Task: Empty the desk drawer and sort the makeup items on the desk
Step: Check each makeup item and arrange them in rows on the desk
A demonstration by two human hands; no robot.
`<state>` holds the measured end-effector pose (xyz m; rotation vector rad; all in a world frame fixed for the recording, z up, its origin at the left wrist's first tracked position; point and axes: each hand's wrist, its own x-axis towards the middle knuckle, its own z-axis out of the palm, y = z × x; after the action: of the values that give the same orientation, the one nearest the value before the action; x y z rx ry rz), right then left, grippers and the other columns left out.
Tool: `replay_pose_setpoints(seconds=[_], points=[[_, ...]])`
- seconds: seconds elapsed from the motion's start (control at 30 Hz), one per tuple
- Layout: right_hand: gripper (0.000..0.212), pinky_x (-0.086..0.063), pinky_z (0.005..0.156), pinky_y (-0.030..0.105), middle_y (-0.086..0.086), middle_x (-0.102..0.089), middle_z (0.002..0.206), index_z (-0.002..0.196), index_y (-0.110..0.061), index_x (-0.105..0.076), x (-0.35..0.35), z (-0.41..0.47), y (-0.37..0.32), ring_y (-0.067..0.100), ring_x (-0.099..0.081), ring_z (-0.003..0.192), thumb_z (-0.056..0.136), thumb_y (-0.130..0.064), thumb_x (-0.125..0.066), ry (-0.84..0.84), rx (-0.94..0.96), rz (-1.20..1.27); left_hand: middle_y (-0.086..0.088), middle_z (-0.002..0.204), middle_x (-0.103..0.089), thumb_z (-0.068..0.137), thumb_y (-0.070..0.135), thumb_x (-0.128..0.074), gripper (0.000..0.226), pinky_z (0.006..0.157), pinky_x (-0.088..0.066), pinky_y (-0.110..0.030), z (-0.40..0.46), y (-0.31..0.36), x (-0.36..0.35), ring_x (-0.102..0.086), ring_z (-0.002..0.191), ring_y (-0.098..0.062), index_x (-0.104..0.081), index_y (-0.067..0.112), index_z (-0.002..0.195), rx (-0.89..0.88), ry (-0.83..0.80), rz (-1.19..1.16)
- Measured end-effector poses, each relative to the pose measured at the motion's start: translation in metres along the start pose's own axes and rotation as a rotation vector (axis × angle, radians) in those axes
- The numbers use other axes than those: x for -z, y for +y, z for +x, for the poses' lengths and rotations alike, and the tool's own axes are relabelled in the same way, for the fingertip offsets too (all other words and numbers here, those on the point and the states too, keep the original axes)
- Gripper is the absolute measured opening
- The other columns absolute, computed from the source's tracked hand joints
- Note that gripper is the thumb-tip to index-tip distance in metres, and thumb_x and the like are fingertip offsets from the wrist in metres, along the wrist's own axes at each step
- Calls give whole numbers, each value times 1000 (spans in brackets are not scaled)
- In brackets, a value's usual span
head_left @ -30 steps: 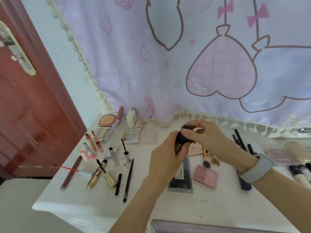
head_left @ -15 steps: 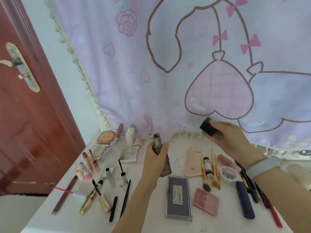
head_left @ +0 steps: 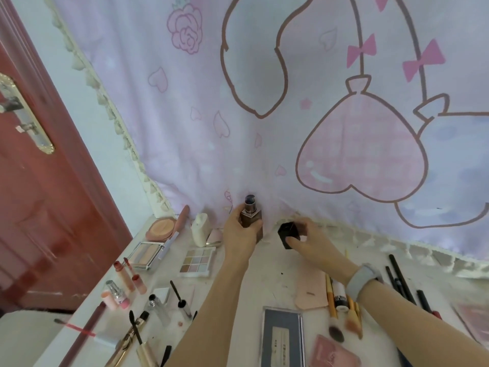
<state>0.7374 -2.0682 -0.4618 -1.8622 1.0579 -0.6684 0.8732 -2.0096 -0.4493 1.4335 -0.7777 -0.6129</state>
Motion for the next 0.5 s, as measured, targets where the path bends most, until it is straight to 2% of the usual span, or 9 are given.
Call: replay_pose_setpoints(seconds=[0.1,0.27,0.37,0.5], points=[[41,-35,82,19,1,-49,106,123,-7,-41,-8,15,10,12,-47,99,86,-10,-59,-15,51,-92,7,95,-63,78,0,-65,41,86,-47,-25,17,-7,-5,-60,90,-10,-57,17,114,-21,44,114],[39,-41,86,27,7,-48,112,116,-7,-48,-23,37,23,22,-48,103,81,-10,-63,-33,102,-221,3,98,-62,74,4,-70,46,81,-44,-21,31,-21,-13,-59,91,-12,-53,12,117,-28,104,194],[30,-35,72,23,7,-48,103,107,-9,-51,-27,46,23,21,-45,98,80,-11,-63,-15,118,-296,2,100,-63,74,9,-72,45,77,-42,-18,31,-27,-17,-60,92,-13,-53,14,114,-24,124,218],[36,-43,85,35,10,-57,115,116,-9,-51,-27,53,23,27,-51,105,82,-18,-61,-16,97,-417,5,102,-62,76,16,-72,47,82,-43,-21,28,-31,-15,-59,96,-12,-53,16,119,-51,70,303]])
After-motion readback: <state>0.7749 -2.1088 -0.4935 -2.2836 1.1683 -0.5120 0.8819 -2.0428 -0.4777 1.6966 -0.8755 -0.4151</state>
